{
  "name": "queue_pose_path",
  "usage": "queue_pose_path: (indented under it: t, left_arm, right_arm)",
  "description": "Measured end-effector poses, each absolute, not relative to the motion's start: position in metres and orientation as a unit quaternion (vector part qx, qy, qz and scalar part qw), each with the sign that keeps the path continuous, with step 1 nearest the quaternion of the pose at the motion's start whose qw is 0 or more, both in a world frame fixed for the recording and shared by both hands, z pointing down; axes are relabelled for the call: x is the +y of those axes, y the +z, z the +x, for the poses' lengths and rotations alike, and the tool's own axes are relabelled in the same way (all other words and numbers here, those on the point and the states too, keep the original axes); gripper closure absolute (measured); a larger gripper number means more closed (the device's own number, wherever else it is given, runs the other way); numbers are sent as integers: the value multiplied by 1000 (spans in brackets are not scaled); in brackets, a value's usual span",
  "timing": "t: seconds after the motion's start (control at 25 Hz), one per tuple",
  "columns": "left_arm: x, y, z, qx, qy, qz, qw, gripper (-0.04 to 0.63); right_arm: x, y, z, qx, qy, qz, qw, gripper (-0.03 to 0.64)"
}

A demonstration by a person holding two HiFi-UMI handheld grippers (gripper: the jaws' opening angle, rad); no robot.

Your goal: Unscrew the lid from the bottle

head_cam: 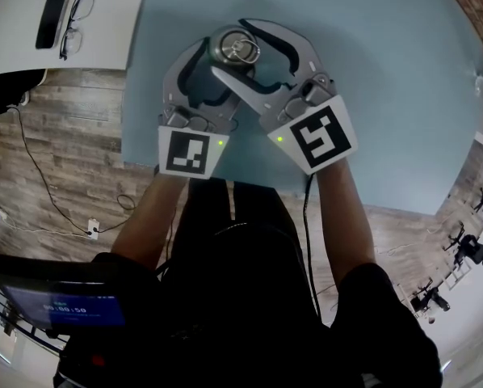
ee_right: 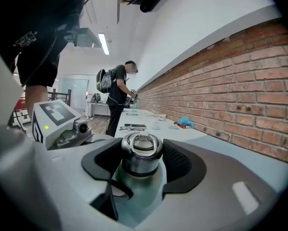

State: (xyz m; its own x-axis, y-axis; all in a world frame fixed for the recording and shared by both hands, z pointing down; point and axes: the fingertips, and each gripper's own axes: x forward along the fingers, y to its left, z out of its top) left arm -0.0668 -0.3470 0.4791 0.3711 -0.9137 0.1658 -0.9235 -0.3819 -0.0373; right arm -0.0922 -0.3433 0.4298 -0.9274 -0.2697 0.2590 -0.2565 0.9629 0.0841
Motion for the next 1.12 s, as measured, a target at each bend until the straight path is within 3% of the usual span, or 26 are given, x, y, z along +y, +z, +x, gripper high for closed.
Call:
queue_pose_path:
  t: [1.12]
  left_arm:
    - [-343,487,-70,-408,117,905,13,293]
  right_arm:
    - [-338,433,-95,-991,-30,14,126,353]
